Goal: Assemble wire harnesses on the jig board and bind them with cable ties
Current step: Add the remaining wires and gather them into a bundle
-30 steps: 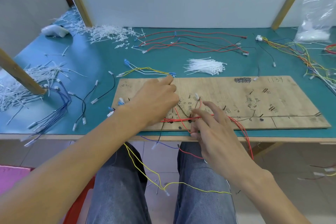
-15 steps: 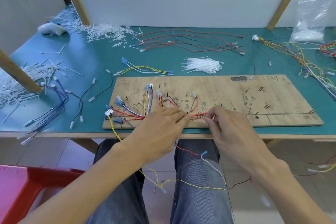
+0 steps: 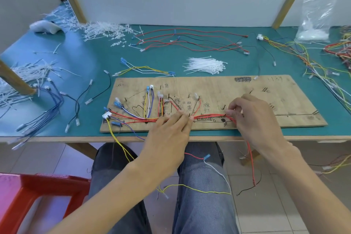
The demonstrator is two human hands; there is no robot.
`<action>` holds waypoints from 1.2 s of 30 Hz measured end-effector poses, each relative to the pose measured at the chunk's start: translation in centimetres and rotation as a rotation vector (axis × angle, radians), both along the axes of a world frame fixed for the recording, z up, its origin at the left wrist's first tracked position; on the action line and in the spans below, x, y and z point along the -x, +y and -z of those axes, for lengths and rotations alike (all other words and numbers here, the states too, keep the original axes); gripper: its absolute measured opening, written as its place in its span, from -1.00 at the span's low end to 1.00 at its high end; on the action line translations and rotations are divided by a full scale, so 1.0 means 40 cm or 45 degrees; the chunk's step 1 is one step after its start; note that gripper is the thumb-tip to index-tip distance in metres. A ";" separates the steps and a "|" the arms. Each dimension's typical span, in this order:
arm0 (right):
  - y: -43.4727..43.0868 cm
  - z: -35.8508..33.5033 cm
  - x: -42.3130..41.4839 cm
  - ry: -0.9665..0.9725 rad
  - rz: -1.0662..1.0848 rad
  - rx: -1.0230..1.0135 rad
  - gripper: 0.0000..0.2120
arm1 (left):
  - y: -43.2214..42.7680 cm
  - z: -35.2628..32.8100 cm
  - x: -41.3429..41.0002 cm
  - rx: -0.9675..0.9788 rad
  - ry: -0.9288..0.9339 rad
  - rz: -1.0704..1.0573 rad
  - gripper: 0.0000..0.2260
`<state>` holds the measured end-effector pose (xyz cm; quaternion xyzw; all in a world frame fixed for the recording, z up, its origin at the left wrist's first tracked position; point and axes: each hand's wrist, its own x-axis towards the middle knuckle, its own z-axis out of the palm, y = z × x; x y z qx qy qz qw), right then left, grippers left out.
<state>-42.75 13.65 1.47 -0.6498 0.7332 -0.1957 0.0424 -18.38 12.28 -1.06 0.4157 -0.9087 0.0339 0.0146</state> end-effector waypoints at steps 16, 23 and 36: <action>0.203 -0.042 -0.072 0.562 0.250 -0.527 -0.64 | -0.008 0.000 0.000 0.007 0.069 -0.007 -0.49; 0.076 -0.018 -0.105 0.159 0.042 -0.036 -0.72 | -0.005 0.001 0.002 -0.015 0.096 -0.028 -0.48; 0.110 0.067 -0.139 0.191 0.212 0.329 -0.61 | 0.041 -0.013 -0.040 -0.084 0.354 -0.117 -0.41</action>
